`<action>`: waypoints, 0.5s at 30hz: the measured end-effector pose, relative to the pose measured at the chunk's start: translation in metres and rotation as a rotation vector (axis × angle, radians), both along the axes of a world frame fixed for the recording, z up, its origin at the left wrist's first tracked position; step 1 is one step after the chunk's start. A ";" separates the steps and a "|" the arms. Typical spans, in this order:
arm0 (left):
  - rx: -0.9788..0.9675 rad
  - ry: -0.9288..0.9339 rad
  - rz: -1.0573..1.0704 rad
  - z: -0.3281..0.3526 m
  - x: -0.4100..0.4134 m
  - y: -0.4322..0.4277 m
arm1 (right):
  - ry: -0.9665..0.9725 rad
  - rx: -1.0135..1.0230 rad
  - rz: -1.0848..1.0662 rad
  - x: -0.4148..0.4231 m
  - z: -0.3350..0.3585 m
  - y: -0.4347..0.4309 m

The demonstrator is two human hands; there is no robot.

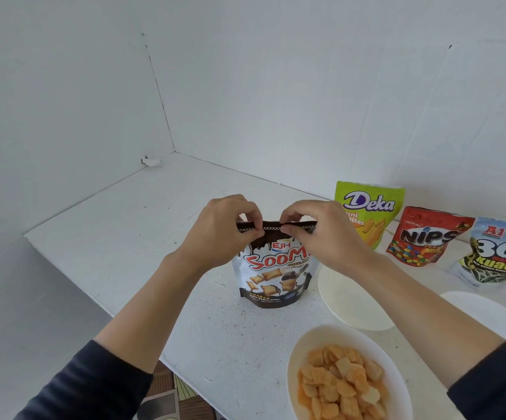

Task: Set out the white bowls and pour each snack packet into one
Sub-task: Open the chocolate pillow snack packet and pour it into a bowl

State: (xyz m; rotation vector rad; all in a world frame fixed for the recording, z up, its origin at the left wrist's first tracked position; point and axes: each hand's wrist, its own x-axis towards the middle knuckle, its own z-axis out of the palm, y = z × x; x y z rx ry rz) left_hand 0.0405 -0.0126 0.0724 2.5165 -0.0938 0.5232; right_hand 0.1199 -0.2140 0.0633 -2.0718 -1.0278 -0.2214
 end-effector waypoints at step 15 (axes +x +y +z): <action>-0.015 -0.050 -0.017 -0.002 -0.003 0.000 | -0.070 -0.008 0.039 0.001 -0.001 0.000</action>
